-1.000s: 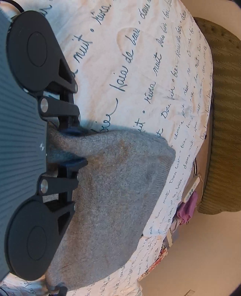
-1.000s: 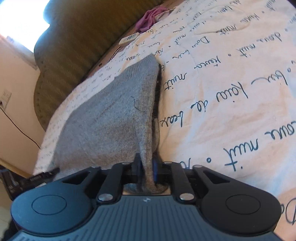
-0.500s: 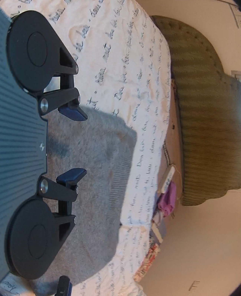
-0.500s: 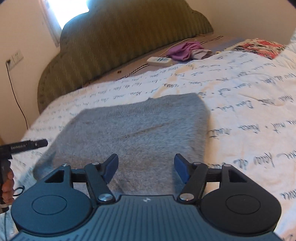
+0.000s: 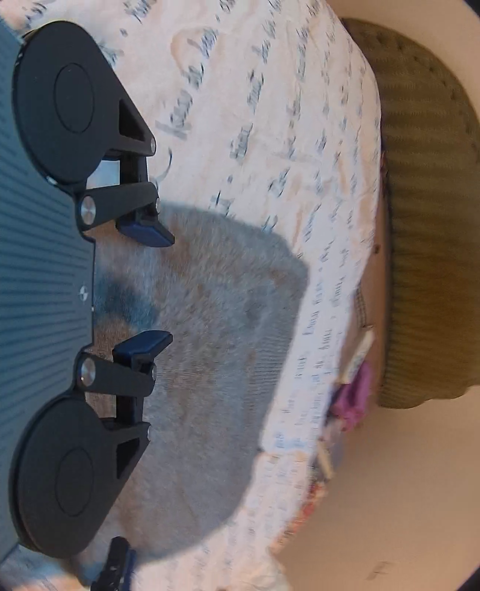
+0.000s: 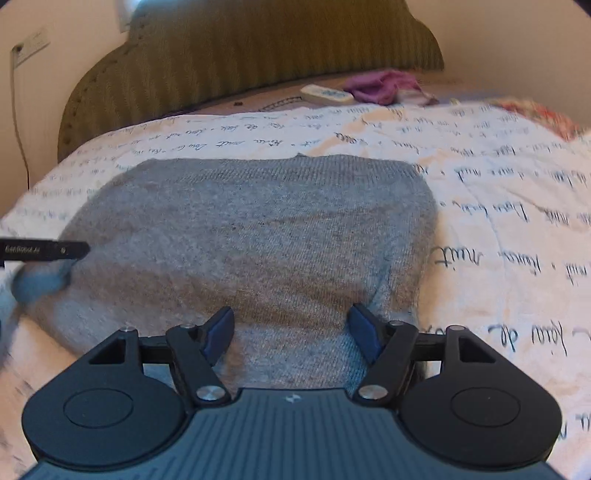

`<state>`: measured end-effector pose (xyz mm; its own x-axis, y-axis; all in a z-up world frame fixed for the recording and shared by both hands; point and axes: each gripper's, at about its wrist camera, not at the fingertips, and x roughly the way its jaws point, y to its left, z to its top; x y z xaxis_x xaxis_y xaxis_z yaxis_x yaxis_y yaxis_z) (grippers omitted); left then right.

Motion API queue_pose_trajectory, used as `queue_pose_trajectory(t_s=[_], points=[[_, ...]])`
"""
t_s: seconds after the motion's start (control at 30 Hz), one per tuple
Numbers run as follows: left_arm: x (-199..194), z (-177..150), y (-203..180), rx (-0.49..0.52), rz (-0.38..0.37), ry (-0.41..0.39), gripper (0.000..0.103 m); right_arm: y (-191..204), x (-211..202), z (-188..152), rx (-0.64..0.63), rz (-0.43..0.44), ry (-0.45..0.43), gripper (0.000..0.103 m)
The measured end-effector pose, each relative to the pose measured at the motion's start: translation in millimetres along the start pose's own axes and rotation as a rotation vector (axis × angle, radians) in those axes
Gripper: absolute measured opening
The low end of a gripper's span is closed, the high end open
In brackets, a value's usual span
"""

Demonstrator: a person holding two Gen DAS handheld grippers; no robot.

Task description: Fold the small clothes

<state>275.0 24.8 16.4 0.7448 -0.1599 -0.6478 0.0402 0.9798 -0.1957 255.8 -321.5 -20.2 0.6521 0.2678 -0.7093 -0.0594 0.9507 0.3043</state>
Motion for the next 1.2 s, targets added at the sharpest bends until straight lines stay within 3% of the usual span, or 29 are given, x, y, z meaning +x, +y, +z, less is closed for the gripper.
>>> queue_pose_trajectory(t_s=[0.1, 0.2, 0.3, 0.43, 0.53, 0.77, 0.87, 0.93, 1.1, 1.13, 1.2], points=[[-35, -9, 35, -0.124, -0.018, -0.072, 0.068, -18, -40, -12, 0.149, 0.105, -0.067, 0.075], [-52, -26, 80, -0.370, -0.085, -0.020, 0.070, -41, -71, -38, 0.316, 0.176, -0.071, 0.084], [-52, -49, 112, -0.631, -0.222, 0.062, 0.070, -70, -84, -67, 0.535, 0.274, -0.041, 0.084], [-33, -66, 114, -0.783, -0.402, 0.112, 0.073, -93, -81, -89, 0.724, 0.310, -0.048, 0.084], [-20, -67, 106, -0.819, -0.405, 0.101, 0.073, -98, -68, -89, 0.786, 0.291, -0.047, 0.084], [-13, -62, 91, -0.809, -0.422, 0.095, 0.082, -104, -32, -77, 0.943, 0.344, -0.098, 0.085], [-13, -62, 90, -0.802, -0.405, 0.099, 0.081, -98, -23, -71, 0.948, 0.346, -0.108, 0.085], [-9, -60, 90, -0.779, -0.358, 0.109, 0.073, -95, -20, -68, 0.942, 0.334, -0.115, 0.085], [-2, -54, 83, -0.736, -0.325, 0.103, 0.066, -91, -16, -63, 0.914, 0.323, -0.118, 0.085], [-2, -54, 82, -0.728, -0.314, 0.103, 0.056, -90, -15, -62, 0.901, 0.319, -0.120, 0.082], [2, -54, 82, -0.717, -0.283, 0.119, 0.038, -88, -12, -61, 0.881, 0.312, -0.111, 0.056]])
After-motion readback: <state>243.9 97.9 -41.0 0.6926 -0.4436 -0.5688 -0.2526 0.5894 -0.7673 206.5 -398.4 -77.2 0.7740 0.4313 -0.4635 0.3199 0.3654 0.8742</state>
